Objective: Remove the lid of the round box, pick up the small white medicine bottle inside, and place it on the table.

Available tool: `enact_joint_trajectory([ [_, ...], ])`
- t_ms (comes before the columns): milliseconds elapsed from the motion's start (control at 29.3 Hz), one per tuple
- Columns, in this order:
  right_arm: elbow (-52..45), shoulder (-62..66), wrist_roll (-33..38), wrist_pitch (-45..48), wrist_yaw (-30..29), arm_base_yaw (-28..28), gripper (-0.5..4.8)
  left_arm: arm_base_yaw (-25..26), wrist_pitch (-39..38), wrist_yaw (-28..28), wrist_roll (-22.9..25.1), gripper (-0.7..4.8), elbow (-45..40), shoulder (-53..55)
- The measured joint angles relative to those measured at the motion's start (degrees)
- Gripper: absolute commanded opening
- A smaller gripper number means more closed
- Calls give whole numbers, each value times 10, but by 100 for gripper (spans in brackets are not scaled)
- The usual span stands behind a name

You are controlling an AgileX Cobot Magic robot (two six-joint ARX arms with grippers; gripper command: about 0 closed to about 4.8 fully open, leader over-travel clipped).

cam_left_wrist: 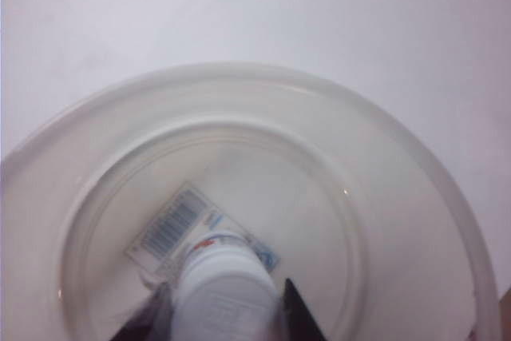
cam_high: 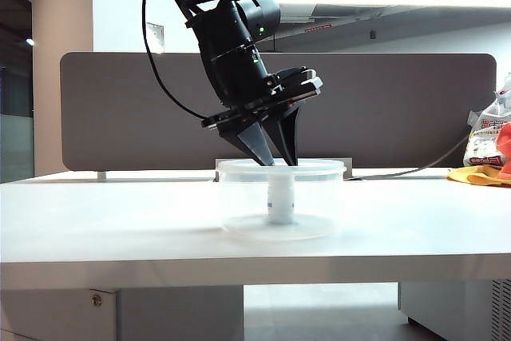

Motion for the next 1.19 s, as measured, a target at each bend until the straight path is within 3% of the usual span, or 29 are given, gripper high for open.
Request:
enact_joint_trajectory([
  [785,0,0,0,0,0,0,-1,1,-79,-16,11,157,70,0],
  [1057,0,0,0,0,0,0,-1,1,-160,-8,24,285,70,0],
  [1194,0,0,-7,0,0,0,-1,1,-187,-8,22,288,70,0],
])
